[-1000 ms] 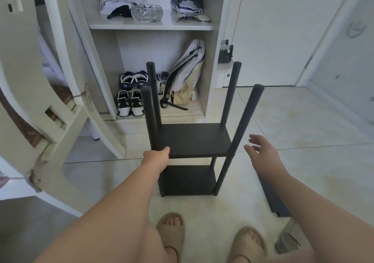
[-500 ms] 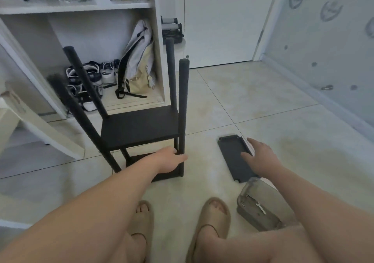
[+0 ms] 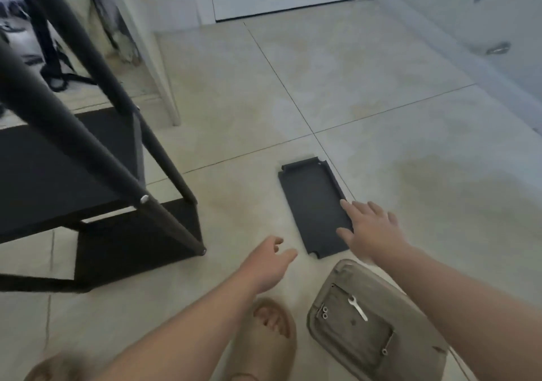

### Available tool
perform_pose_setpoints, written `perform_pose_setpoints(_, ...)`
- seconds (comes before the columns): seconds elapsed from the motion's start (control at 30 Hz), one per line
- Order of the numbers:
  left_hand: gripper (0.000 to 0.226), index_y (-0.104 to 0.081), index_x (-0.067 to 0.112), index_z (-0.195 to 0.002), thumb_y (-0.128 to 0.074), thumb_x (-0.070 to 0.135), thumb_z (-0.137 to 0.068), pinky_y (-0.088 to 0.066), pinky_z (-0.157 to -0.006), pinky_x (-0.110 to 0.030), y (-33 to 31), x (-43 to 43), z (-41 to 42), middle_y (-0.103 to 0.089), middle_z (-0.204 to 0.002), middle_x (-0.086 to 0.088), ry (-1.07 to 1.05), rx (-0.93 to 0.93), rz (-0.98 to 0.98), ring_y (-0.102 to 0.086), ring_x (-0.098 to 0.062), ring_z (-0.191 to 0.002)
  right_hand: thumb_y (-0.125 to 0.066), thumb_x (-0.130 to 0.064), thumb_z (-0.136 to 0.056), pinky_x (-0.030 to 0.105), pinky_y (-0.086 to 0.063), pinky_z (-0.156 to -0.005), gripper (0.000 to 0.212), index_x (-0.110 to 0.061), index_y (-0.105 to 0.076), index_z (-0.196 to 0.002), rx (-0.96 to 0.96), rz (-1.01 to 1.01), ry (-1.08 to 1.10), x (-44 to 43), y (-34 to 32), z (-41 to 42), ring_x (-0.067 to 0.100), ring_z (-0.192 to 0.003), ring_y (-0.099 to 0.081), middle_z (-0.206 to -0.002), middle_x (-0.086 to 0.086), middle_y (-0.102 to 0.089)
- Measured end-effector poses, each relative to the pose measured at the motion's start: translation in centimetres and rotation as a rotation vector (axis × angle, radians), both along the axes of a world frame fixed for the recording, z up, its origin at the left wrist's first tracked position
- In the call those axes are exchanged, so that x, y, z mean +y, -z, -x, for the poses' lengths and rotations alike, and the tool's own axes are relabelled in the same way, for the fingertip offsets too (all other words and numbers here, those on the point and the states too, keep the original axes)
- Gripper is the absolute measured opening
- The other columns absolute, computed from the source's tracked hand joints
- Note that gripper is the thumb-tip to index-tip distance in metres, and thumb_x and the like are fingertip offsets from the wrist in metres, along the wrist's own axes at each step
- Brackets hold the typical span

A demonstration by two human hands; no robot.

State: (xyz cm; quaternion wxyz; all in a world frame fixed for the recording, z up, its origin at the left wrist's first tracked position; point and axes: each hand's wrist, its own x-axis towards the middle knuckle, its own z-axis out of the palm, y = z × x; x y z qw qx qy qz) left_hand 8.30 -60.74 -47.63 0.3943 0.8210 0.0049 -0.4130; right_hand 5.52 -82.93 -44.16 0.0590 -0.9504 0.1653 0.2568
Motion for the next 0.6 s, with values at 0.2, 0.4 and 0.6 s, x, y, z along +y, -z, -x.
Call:
perform_pose_setpoints(0.2, 0.073, -0.027, 0.021, -0.156, -0.062, 0.043, -0.095, -0.035, -0.113, -0.032, 8.0, -5.6, -1.8, -0.034, -0.159, -0.003, -0.124, 0.136, 0.141, -0.039, -0.017, -0.142, -0.039, -0.052, -0.104, 0.049, -0.026, -0.12, 0.068, -0.028, -0.01, -0.16, -0.009, -0.034, 0.103, -4.5, 8.1, -4.3, 0.027, -0.152, -0.019, -0.165, -0.003, -0.023)
perform_pose_setpoints(0.4, 0.043, -0.05, 0.016, -0.141, -0.06, 0.016, -0.098, -0.043, -0.103, -0.025, 10.2, -8.1, -2.4, -0.059, -0.137, 0.011, -0.278, 0.204, 0.346, -0.056, -0.004, -0.119, -0.055, -0.043, -0.101, 0.045, -0.035, -0.116, 0.079, -0.02, -0.011, -0.162, 0.003, -0.337, 0.351, -4.4, 12.9, -5.9, 0.033, -0.146, -0.035, -0.165, 0.007, -0.025)
perform_pose_setpoints(0.6, 0.038, -0.052, 0.011, -0.138, -0.057, 0.008, -0.1, -0.05, -0.102, -0.033, 8.6, -6.7, -3.0, -0.064, -0.134, -0.004, -0.417, 0.259, 0.368, -0.063, -0.021, -0.12, -0.065, -0.039, -0.097, 0.048, -0.035, -0.111, 0.082, -0.014, -0.02, -0.16, -0.12, -0.577, 0.694, -4.0, 12.5, -6.4, 0.036, -0.145, -0.035, -0.162, 0.011, -0.031)
